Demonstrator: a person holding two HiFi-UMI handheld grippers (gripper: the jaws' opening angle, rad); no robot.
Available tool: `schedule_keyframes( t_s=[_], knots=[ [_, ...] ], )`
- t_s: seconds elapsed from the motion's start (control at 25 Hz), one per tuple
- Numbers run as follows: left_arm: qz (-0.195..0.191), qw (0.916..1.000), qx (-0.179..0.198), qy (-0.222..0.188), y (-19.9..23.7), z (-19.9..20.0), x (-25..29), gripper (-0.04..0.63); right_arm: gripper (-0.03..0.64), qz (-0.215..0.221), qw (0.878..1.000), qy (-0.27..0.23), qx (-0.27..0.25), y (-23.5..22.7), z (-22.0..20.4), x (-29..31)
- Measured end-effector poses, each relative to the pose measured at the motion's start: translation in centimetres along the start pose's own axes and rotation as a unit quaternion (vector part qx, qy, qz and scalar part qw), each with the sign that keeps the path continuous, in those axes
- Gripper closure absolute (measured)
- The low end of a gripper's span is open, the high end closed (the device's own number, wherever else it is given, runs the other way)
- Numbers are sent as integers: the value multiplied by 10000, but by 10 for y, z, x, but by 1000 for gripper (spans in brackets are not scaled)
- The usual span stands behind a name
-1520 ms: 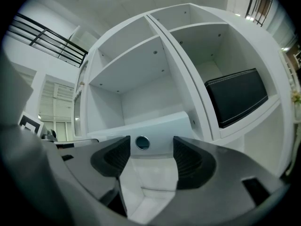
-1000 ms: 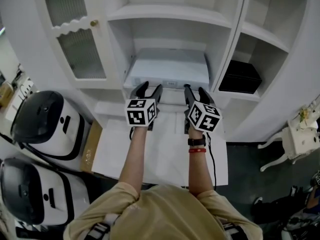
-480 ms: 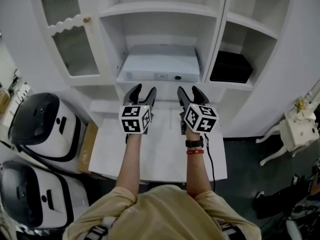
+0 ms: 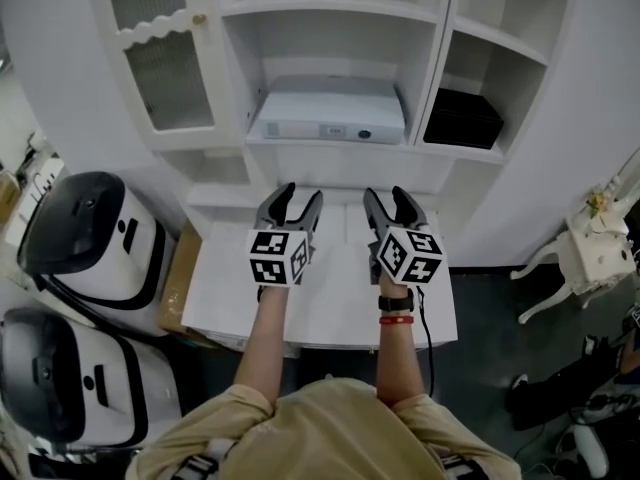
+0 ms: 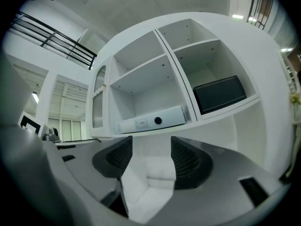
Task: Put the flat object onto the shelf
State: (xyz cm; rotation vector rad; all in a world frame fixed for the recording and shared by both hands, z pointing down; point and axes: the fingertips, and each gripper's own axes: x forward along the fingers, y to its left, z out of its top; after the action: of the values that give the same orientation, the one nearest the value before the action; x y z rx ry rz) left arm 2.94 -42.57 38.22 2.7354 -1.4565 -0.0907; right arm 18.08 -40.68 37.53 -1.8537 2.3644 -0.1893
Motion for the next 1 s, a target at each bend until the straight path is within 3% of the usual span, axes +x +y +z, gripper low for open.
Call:
schedule_keyframes(
  t_s=[0.48,1.0],
  knots=[
    [76,10000,2,53,1,-19,-87,399,394,-17,9996,260,-96,47,-38,-60],
    [278,9988,102,383,4,-60,-157,514,531,-135,9988,427,-219,80,-75,-113]
  ],
)
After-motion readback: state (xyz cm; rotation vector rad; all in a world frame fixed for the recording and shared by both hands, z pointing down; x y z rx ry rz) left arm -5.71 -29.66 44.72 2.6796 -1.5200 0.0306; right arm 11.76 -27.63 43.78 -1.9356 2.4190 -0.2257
